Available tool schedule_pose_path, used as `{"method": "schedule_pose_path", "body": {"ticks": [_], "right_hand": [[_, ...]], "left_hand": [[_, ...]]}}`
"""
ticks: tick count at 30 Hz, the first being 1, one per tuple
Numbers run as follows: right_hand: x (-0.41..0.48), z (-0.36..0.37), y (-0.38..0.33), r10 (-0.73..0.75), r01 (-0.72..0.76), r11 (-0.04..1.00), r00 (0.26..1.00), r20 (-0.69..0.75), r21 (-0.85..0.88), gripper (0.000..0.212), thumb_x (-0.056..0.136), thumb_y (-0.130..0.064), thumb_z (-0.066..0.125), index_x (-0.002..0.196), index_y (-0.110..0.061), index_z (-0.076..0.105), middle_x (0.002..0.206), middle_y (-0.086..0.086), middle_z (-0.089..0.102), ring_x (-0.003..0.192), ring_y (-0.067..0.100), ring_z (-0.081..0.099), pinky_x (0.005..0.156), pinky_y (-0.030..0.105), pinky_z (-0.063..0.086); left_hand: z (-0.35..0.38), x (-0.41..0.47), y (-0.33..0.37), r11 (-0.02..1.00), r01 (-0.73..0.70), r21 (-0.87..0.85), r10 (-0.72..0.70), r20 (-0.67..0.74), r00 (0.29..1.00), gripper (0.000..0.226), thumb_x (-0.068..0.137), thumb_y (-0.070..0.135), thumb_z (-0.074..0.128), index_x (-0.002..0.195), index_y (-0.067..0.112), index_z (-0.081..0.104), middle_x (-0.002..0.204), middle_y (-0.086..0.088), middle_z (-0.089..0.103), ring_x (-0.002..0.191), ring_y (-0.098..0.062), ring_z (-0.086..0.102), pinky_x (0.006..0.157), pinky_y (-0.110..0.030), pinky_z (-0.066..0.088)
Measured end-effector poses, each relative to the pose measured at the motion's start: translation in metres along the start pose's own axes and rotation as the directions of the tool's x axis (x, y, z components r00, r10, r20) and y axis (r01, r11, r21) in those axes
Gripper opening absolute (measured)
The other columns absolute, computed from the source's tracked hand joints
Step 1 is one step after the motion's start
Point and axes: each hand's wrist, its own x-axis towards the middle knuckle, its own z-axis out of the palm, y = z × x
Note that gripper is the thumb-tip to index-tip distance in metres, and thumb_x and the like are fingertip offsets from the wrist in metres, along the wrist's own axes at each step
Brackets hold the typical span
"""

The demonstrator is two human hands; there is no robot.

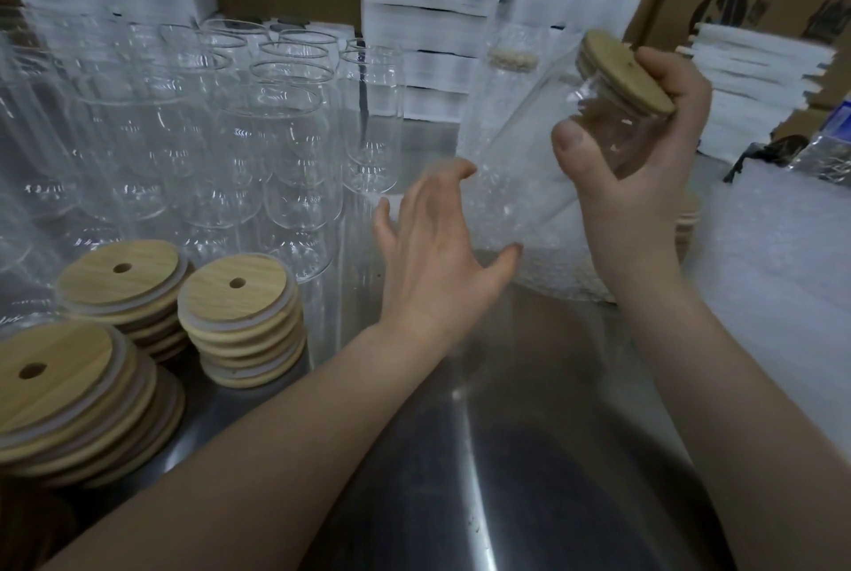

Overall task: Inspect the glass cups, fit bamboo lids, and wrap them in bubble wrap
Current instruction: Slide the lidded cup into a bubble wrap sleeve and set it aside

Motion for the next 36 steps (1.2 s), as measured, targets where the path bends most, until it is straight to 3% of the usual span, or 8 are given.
{"method": "schedule_pose_path", "body": {"ticks": [5, 11, 16, 20, 25, 29, 32, 36], "right_hand": [[-0.003, 0.003, 0.0, 0.012, -0.013, 1.0, 0.995, 0.095, 0.016, 0.068, 0.083, -0.043, 0.074, 0.131, -0.011, 0.038, 0.132, 0.002, 0.043, 0.119, 0.03, 0.056, 0.096, 0.048, 0.052], [-0.005, 0.008, -0.004, 0.058, -0.063, 0.998, 0.981, 0.184, 0.021, 0.065, 0.08, -0.034, 0.078, 0.131, -0.017, 0.04, 0.137, 0.01, 0.041, 0.124, 0.021, 0.053, 0.094, 0.043, 0.054], [-0.001, 0.007, -0.009, 0.049, -0.052, 0.998, 0.993, 0.109, 0.022, 0.065, 0.082, -0.031, 0.076, 0.131, -0.007, 0.041, 0.13, 0.006, 0.043, 0.115, 0.01, 0.054, 0.088, 0.035, 0.055], [0.004, -0.001, -0.006, 0.049, -0.05, 0.999, 0.998, 0.028, 0.011, 0.066, 0.085, -0.03, 0.073, 0.135, -0.002, 0.039, 0.132, 0.013, 0.044, 0.117, 0.022, 0.052, 0.089, 0.024, 0.049], [0.006, -0.004, -0.006, 0.061, -0.061, 0.998, 0.998, 0.011, -0.004, 0.073, 0.085, -0.038, 0.073, 0.141, -0.005, 0.039, 0.138, 0.012, 0.043, 0.125, 0.02, 0.05, 0.102, 0.03, 0.044], [0.005, 0.0, -0.01, 0.047, -0.045, 0.998, 0.998, 0.036, -0.037, 0.075, 0.086, -0.032, 0.073, 0.144, -0.001, 0.036, 0.14, 0.012, 0.042, 0.122, 0.008, 0.05, 0.091, 0.017, 0.043], [0.003, 0.002, -0.013, 0.036, -0.03, 0.996, 0.997, 0.065, -0.087, 0.076, 0.085, -0.03, 0.074, 0.145, -0.003, 0.036, 0.141, 0.008, 0.041, 0.123, -0.002, 0.046, 0.094, 0.013, 0.041], [0.002, 0.005, -0.016, 0.069, -0.063, 0.996, 0.992, 0.108, -0.066, 0.079, 0.084, -0.028, 0.076, 0.147, -0.006, 0.034, 0.144, 0.005, 0.04, 0.13, 0.016, 0.048, 0.099, 0.033, 0.049]], "left_hand": [[-0.001, 0.002, 0.0, 0.993, -0.027, -0.119, 0.012, -0.129, 0.992, 0.078, 0.072, 0.039, 0.082, 0.132, 0.01, 0.042, 0.126, 0.004, 0.053, 0.12, -0.013, 0.051, 0.108, -0.057, 0.032], [-0.001, 0.005, -0.003, 0.914, -0.096, -0.393, 0.027, -0.179, 0.983, 0.078, 0.073, 0.024, 0.083, 0.132, 0.002, 0.038, 0.124, 0.011, 0.042, 0.12, -0.013, 0.049, 0.104, -0.019, 0.037], [-0.005, 0.007, -0.006, 0.94, -0.08, -0.33, 0.048, -0.104, 0.993, 0.105, 0.065, 0.037, 0.088, 0.144, 0.003, 0.027, 0.144, -0.006, 0.032, 0.136, -0.019, 0.036, 0.116, -0.034, 0.031], [-0.006, 0.008, -0.011, 0.99, 0.027, -0.14, -0.02, 0.047, 0.999, 0.124, 0.061, 0.053, 0.084, 0.154, 0.021, 0.008, 0.153, 0.006, 0.021, 0.139, -0.004, 0.016, 0.12, -0.048, 0.018], [-0.002, 0.013, -0.016, 0.991, 0.121, -0.059, -0.113, 0.123, 0.986, 0.1, 0.06, 0.062, 0.08, 0.143, 0.032, 0.034, 0.14, 0.01, 0.047, 0.137, -0.014, 0.033, 0.116, -0.055, 0.016], [-0.003, 0.011, -0.012, 0.981, 0.151, -0.125, -0.139, 0.098, 0.985, 0.095, 0.051, 0.073, 0.071, 0.133, 0.034, 0.042, 0.124, 0.015, 0.053, 0.128, -0.015, 0.043, 0.114, -0.054, 0.022], [-0.005, 0.011, -0.01, 0.969, 0.167, -0.183, -0.153, 0.089, 0.984, 0.09, 0.048, 0.075, 0.066, 0.126, 0.033, 0.046, 0.12, 0.015, 0.056, 0.121, -0.012, 0.048, 0.11, -0.053, 0.032], [-0.004, 0.012, -0.012, 0.942, 0.187, -0.278, -0.163, 0.107, 0.981, 0.083, 0.051, 0.068, 0.072, 0.12, 0.029, 0.048, 0.118, 0.011, 0.06, 0.116, -0.013, 0.056, 0.103, -0.051, 0.042]]}}
